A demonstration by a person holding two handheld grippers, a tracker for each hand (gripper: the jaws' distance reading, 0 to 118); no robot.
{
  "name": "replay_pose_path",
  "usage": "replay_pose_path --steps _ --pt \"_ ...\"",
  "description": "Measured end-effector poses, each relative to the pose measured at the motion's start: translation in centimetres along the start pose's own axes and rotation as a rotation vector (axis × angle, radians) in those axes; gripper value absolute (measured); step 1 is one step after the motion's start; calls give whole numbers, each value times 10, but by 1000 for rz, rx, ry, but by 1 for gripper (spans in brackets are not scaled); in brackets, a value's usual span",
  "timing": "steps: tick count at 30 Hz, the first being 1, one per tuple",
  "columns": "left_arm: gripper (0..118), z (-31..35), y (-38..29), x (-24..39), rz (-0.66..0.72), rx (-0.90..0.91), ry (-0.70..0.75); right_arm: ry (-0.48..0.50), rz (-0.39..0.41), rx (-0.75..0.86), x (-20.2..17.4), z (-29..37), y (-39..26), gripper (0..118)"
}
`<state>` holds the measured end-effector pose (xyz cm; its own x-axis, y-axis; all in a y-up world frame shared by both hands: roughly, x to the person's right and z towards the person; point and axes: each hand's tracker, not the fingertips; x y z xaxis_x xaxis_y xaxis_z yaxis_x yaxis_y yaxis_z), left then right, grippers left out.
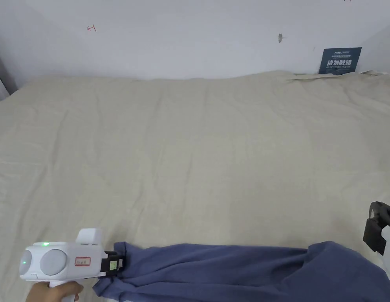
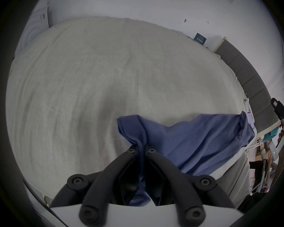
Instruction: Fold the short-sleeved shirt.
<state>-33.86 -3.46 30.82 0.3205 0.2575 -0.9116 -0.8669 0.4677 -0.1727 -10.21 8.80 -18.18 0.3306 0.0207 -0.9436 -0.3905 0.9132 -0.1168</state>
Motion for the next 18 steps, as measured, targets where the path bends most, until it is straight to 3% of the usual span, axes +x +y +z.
replay_pose_path --steps 5,18 --pt "1 33 16 -10 28 53 -10 0 -10 4 0 1 4 0" --pt "0 47 29 -37 44 52 74 16 -9 10 -6 2 8 0"
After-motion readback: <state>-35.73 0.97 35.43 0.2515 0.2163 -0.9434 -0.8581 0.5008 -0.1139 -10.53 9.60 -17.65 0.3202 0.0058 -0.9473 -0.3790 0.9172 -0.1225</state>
